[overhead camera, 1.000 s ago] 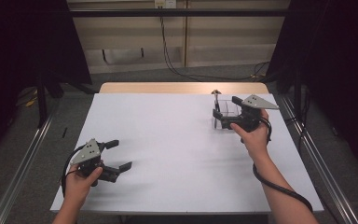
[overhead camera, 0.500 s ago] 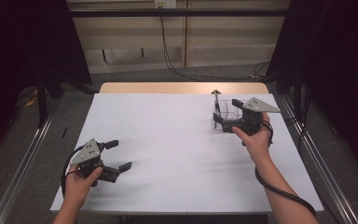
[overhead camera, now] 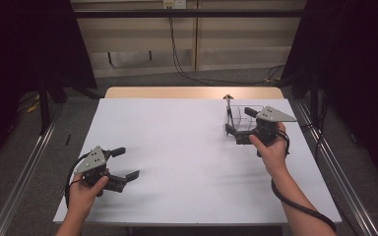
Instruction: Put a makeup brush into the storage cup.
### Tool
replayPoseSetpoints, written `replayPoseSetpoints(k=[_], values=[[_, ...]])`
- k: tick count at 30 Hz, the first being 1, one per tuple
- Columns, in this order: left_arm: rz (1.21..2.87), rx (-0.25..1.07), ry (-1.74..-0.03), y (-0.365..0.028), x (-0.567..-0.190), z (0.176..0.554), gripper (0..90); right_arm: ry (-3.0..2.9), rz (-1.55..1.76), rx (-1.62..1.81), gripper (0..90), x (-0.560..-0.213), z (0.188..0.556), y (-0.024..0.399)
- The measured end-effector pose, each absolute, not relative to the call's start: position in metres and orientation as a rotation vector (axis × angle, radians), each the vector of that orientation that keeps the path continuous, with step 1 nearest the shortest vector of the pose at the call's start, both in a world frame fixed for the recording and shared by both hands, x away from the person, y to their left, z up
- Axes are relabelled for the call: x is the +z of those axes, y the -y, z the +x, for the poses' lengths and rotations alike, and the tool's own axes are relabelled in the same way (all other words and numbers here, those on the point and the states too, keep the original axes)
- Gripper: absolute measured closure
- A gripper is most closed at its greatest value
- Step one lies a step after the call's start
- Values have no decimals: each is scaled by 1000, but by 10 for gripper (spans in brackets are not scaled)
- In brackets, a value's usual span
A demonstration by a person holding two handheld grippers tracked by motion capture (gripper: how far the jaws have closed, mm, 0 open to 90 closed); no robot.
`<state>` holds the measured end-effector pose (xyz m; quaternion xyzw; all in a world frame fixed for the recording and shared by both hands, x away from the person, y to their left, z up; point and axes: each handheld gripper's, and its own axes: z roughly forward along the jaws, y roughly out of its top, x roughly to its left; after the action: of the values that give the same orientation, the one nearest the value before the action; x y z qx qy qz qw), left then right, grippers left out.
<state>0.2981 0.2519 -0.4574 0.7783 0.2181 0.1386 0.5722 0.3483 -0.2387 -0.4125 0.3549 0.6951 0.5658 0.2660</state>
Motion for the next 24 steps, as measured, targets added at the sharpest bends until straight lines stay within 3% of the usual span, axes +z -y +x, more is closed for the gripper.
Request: replayPoseSetpoints(k=[24], values=[[1816,323,-511,-251,-457,298,28,-1927,949,1530,9,-423,331,244]])
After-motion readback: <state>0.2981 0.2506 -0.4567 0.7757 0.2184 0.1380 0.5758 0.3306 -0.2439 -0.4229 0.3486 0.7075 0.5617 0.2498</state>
